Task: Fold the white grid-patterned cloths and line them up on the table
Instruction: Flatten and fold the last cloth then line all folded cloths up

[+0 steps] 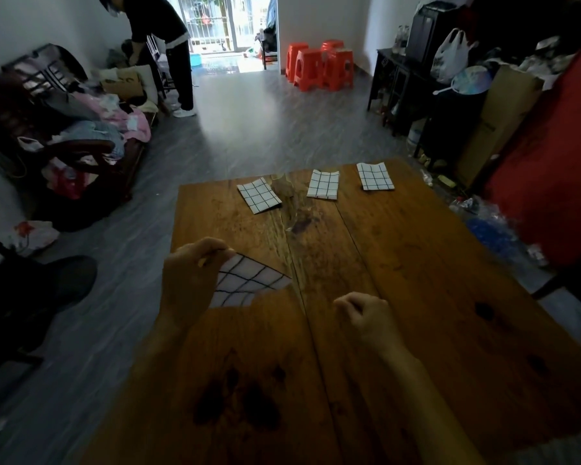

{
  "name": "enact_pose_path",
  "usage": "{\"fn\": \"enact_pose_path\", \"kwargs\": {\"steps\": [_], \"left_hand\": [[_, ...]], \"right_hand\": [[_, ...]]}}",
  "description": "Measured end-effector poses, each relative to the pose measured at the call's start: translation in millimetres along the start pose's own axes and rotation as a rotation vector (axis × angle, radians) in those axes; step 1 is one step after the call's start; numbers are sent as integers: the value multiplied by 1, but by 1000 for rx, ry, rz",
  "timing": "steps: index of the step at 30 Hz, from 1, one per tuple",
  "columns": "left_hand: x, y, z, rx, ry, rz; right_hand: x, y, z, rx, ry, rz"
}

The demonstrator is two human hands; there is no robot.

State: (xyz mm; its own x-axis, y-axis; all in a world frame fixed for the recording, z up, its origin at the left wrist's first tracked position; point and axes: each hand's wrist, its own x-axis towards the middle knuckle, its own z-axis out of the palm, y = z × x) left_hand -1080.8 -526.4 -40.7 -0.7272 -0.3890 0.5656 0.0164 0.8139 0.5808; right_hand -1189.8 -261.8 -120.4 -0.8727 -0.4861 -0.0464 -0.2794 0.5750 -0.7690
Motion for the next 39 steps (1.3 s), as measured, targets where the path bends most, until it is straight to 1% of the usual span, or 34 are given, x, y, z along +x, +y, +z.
{"fn": "enact_pose_path", "kwargs": {"steps": [2, 4, 7, 9, 11, 13, 20, 23, 25, 26, 28, 30, 31, 32, 33, 35, 37, 39], "left_hand": [[-1, 6, 12, 4, -117, 79], [-8, 15, 32, -61, -217, 98], [-18, 24, 51, -145, -258, 66], [-18, 28, 53, -215, -249, 15], [-16, 31, 49, -247, -242, -5], [-17, 35, 47, -214, -215, 15], [-23, 27, 42, -176, -71, -90], [-20, 21, 26, -175, -14, -157], [-12, 13, 8, -181, 42, -218], [-8, 11, 1, -158, 40, -211], [-3, 9, -3, -85, -37, -138], [-4, 17, 5, -42, -113, -79], [-7, 22, 12, -56, -142, -51], [-10, 26, 19, -91, -169, -16], [-13, 30, 25, -138, -198, 6], [-18, 35, 36, -214, -259, -23], [-20, 39, 42, -240, -290, -64], [-20, 45, 43, -278, -306, -62]], "right_hand": [[2, -17, 2, 123, 96, -63], [7, -45, 8, 173, 85, -179], [13, -69, 15, 122, 41, -349], [13, -69, 17, 151, 60, -374], [10, -65, 18, 191, 95, -361], [8, -61, 19, 200, 105, -348], [-4, -24, 32, 151, 169, -272], [-13, 3, 32, 108, 153, -177], [-20, 19, 30, 98, 132, -65], [-23, 23, 29, 119, 127, -16], [-22, 17, 29, 150, 166, 7], [-17, -1, 29, 188, 271, -29], [-13, -12, 29, 210, 308, -65], [-10, -22, 28, 221, 301, -111], [-8, -31, 26, 214, 256, -168], [-7, -41, 26, 163, 137, -272], [-8, -49, 26, 181, 58, -291], [-9, -55, 26, 231, 27, -267]]}}
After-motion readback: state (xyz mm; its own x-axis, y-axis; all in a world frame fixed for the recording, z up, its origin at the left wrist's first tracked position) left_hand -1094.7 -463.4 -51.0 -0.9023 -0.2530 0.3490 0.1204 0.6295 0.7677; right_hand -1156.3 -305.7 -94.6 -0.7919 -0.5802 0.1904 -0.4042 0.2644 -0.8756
